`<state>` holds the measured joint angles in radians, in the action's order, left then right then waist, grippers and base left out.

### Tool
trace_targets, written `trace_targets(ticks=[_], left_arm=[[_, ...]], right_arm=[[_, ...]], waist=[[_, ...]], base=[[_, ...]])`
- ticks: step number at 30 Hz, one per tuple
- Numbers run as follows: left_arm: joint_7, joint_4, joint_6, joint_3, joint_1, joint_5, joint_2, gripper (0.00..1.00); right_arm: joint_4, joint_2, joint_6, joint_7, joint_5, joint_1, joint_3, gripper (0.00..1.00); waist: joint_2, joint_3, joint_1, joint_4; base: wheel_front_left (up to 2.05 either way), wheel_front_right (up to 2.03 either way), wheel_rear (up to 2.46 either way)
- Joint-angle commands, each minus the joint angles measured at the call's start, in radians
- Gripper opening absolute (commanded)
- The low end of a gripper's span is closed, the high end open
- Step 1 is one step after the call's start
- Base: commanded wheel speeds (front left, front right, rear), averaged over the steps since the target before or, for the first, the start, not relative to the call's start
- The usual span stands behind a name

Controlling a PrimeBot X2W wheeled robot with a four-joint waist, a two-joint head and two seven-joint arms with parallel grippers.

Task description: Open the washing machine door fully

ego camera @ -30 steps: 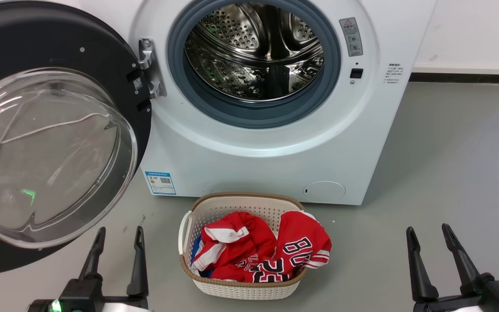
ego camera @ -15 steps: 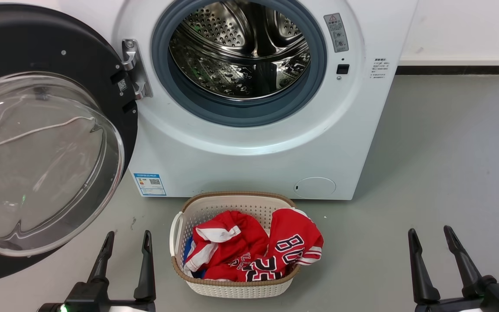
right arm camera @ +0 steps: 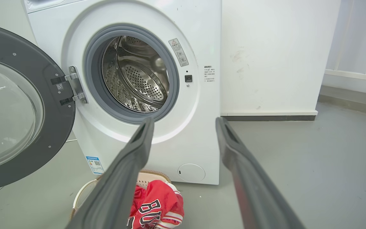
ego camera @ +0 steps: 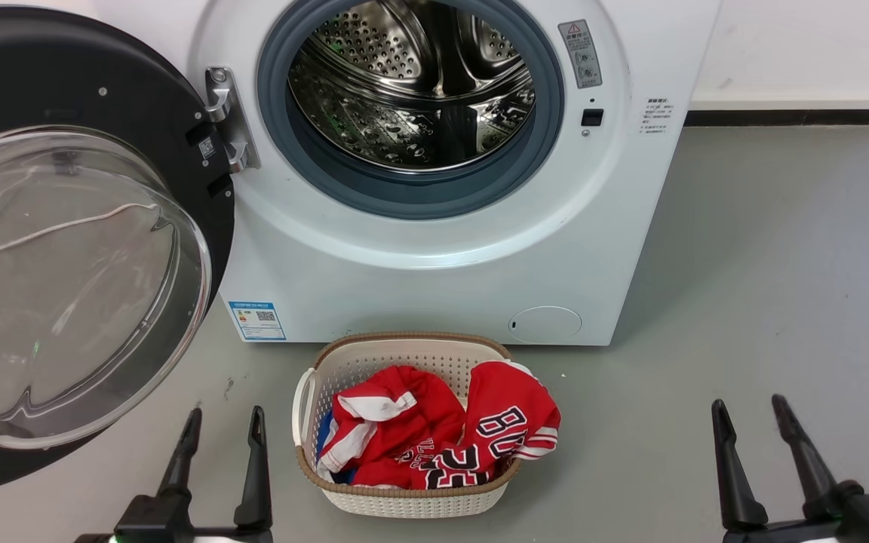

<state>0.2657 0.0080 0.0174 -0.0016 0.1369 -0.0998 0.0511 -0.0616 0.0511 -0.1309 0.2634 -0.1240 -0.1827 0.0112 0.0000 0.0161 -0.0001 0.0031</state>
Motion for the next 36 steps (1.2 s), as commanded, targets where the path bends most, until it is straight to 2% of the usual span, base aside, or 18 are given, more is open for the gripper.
trace_targets(ticks=[1,4,9,36], left_arm=[[0.0,0.009,0.0,0.001,0.001,-0.001,0.0,0.0],[0.0,0.039,0.0,0.001,0.007,-0.003,-0.001,0.0],[-0.031,0.056,0.01,0.009,-0.015,-0.13,0.0,0.0],[-0.144,0.114,0.044,0.042,-0.094,-0.587,0.002,0.0]], right_arm=[[0.008,0.0,0.0,-0.001,0.0,-0.001,-0.001,0.0],[0.037,0.0,0.0,-0.003,-0.001,-0.008,-0.003,0.0],[0.052,0.008,0.0,-0.024,-0.135,0.012,-0.006,0.0],[0.136,0.03,0.0,-0.114,-0.609,0.108,-0.003,0.0]], waist=[[0.0,0.0,0.0001,0.0],[0.0,0.0,0.0001,0.0],[0.0,-0.001,0.0001,0.0],[0.0,-0.005,0.0001,-0.001]], base=[[0.0,0.0,0.0],[0.0,0.0,0.0],[0.0,0.0,0.0],[0.0,0.0,0.0]])
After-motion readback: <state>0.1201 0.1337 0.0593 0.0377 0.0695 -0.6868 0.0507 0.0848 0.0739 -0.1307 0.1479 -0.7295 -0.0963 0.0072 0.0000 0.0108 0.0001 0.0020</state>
